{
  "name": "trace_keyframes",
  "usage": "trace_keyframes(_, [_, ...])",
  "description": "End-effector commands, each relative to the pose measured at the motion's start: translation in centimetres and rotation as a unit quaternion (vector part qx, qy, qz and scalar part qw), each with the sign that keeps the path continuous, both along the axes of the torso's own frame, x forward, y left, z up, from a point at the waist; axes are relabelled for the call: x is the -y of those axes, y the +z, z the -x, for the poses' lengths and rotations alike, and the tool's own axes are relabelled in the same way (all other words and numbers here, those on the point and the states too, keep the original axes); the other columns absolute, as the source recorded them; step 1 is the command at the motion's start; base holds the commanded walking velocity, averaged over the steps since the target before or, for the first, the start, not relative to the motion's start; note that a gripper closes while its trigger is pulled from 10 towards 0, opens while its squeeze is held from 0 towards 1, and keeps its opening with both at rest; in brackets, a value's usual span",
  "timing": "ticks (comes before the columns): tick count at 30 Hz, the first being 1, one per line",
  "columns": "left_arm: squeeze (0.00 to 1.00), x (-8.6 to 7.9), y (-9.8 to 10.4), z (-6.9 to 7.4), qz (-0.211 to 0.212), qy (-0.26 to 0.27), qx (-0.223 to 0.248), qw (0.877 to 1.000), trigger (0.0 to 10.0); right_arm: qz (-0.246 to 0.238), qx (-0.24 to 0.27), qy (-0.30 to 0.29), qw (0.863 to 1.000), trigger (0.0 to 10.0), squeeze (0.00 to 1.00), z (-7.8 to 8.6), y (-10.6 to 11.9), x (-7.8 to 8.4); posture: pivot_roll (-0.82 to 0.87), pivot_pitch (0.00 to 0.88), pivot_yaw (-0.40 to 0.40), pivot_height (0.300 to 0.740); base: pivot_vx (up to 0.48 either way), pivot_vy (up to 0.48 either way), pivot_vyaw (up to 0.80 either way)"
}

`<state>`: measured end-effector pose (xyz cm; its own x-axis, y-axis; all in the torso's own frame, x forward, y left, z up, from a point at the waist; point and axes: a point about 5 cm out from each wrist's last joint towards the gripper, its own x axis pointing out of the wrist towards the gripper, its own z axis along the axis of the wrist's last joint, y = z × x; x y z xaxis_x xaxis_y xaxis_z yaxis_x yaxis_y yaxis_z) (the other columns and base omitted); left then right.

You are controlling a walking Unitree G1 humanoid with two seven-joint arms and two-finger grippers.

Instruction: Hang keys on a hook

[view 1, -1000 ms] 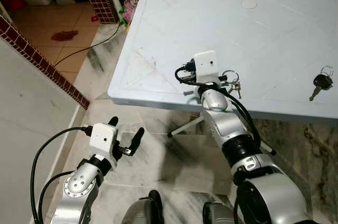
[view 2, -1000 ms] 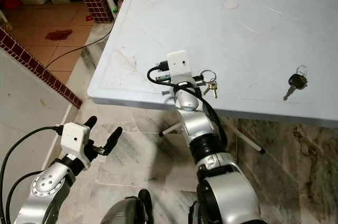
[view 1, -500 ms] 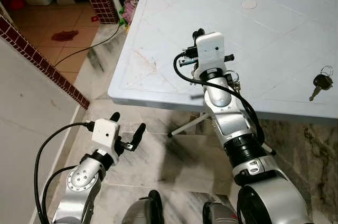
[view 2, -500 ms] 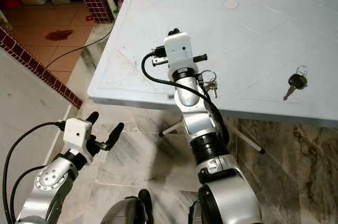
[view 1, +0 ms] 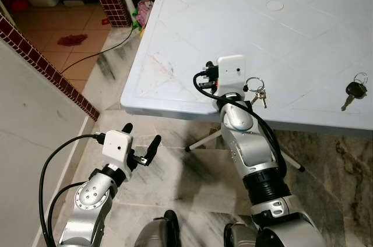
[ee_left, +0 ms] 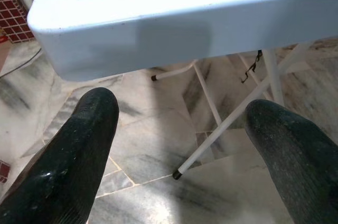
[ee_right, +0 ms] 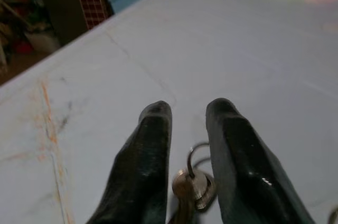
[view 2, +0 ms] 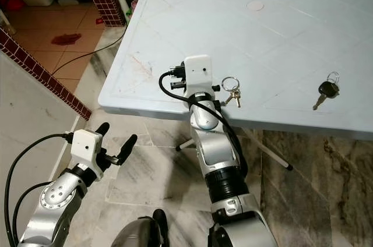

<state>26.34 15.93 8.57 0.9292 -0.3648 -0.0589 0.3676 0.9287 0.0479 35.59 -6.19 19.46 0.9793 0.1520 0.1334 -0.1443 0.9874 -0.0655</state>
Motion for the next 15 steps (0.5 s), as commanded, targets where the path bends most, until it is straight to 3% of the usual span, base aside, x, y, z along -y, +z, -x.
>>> trace_keyframes(1, [0.00,-0.5,-0.6,0.3,-0.008,0.007,-0.011,1.000,10.0,-0.002,-0.021,-0.009,1.000,10.0,1.00,0.3,-0.4,-0.3,0.01,0.227,0.136,0.740,0.000,0.000,0.00])
trace_keyframes(4, [0.00,-0.5,-0.6,0.2,-0.008,0.006,-0.012,1.000,10.0,0.006,-0.033,-0.032,0.999,10.0,1.00,0.3,-0.6,-0.2,0.00,0.226,0.137,0.740,0.000,0.000,0.00])
trace_keyframes(15, [0.00,-0.6,-0.6,0.3,-0.008,0.004,-0.012,1.000,10.0,-0.006,-0.093,-0.023,0.995,10.0,1.00,0.3,-2.1,-1.3,0.02,0.228,0.136,0.740,0.000,0.000,0.00])
